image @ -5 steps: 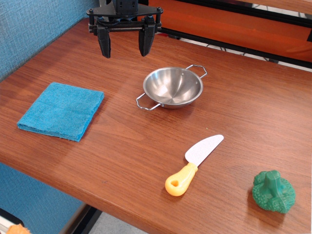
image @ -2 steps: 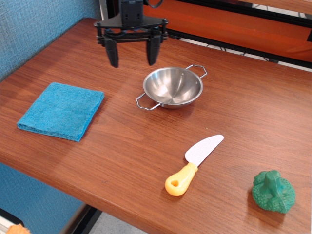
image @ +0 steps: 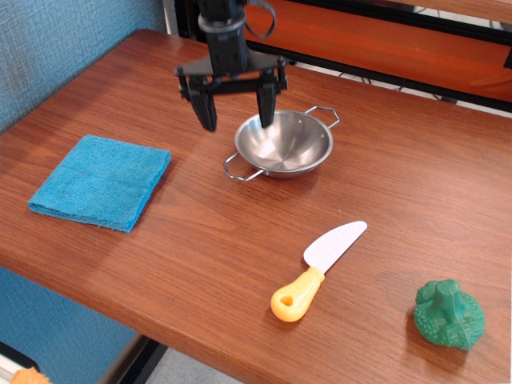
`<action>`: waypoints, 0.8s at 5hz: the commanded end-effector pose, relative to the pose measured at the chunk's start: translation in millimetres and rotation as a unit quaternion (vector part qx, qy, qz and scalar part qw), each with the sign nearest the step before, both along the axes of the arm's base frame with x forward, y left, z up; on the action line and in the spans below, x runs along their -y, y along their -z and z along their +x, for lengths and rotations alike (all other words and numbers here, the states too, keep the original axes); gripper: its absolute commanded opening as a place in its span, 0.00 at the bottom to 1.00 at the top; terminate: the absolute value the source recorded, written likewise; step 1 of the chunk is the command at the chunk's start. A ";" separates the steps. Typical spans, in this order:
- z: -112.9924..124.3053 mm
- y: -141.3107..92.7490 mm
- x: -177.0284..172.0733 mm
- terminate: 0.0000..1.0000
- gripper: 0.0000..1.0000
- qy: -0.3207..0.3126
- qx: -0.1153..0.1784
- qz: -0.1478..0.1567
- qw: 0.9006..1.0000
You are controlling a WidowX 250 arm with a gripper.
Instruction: Move the vessel and place it just behind the cloth
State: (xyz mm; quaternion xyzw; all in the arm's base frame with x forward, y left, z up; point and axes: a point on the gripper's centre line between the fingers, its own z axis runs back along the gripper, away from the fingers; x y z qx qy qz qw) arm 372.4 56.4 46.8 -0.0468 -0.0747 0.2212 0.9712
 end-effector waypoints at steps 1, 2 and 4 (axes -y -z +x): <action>7.5 13.4 -2.1 0.00 1.00 0.019 0.015 -0.038 0.999; 9.6 18.0 2.4 0.00 1.00 0.030 0.024 -0.061 0.997; 5.0 16.0 1.9 0.00 0.00 0.035 0.043 -0.077 0.995</action>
